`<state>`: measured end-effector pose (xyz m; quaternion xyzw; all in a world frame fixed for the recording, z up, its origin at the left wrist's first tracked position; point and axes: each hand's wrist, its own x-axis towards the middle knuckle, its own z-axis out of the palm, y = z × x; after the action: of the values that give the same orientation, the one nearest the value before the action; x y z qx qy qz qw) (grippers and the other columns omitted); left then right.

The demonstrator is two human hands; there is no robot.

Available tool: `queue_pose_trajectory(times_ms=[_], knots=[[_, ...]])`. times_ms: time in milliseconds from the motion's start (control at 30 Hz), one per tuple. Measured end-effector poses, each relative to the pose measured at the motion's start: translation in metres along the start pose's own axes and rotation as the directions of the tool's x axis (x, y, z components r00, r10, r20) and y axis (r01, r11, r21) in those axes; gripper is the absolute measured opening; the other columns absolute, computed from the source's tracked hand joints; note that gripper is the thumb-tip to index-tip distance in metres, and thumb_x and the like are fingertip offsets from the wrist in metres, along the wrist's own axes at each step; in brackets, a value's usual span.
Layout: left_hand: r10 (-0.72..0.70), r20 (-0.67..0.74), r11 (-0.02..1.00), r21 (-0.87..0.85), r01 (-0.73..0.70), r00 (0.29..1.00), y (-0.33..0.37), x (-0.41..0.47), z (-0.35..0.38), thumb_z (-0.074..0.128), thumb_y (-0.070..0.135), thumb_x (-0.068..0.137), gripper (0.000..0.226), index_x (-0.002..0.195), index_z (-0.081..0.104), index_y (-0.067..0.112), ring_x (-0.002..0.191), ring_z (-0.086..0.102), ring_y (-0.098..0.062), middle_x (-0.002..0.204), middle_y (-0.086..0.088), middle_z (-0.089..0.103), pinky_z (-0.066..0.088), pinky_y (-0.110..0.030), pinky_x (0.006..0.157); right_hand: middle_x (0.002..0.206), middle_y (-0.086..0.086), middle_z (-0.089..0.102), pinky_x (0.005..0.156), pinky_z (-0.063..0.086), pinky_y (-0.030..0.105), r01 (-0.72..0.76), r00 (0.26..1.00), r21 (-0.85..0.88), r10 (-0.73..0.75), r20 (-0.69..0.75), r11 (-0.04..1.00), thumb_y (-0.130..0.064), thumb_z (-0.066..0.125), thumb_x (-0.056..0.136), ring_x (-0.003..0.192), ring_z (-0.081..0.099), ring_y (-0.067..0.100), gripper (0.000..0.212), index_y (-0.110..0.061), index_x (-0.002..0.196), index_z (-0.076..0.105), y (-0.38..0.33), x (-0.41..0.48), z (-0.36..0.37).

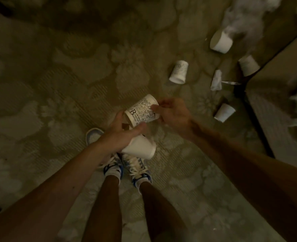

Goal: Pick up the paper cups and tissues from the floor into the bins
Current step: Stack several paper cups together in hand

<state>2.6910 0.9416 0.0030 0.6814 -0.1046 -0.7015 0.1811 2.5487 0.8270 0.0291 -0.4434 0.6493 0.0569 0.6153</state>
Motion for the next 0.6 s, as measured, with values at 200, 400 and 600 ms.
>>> queue_pose_trajectory(times_ms=[200, 400, 600], knots=[[-0.022, 0.075, 0.997, 0.073, 0.016, 0.997, 0.057, -0.024, 0.014, 0.060, 0.070, 0.071, 0.065, 0.124, 0.044, 0.037, 0.113, 0.057, -0.025, 0.126, -0.001, 0.059, 0.047, -0.051, 0.101, 0.074, -0.003, 0.067, 0.043, 0.041, 0.011, 0.009, 0.997, 0.107, -0.001, -0.079, 0.994, -0.010, 0.063, 0.092, 0.048, 0.057, -0.008, 0.010, -0.014, 0.084, 0.068, -0.031, -0.037, -0.046], [0.001, 0.057, 0.990, 0.144, -0.010, 0.998, 0.078, -0.004, 0.037, 0.060, 0.048, 0.091, 0.050, 0.135, 0.043, 0.031, 0.112, 0.057, -0.023, 0.123, 0.000, 0.058, 0.047, -0.047, 0.101, 0.094, 0.007, 0.070, 0.045, 0.045, 0.017, -0.047, 0.995, 0.163, 0.061, -0.080, 0.985, -0.026, 0.065, 0.092, 0.051, 0.058, 0.003, 0.009, -0.018, 0.093, 0.066, -0.026, -0.023, -0.082], [-0.073, -0.136, 0.992, 0.095, 0.086, 0.988, 0.086, 0.041, 0.052, 0.059, 0.052, 0.092, 0.056, 0.137, 0.043, 0.024, 0.107, 0.060, -0.028, 0.121, -0.005, 0.061, 0.051, -0.052, 0.095, 0.084, 0.006, 0.063, 0.072, 0.056, 0.038, -0.191, 0.947, 0.257, 0.247, -0.205, 0.947, -0.034, 0.063, 0.092, 0.064, 0.062, 0.015, 0.033, -0.012, 0.114, 0.053, -0.008, 0.055, -0.117]])
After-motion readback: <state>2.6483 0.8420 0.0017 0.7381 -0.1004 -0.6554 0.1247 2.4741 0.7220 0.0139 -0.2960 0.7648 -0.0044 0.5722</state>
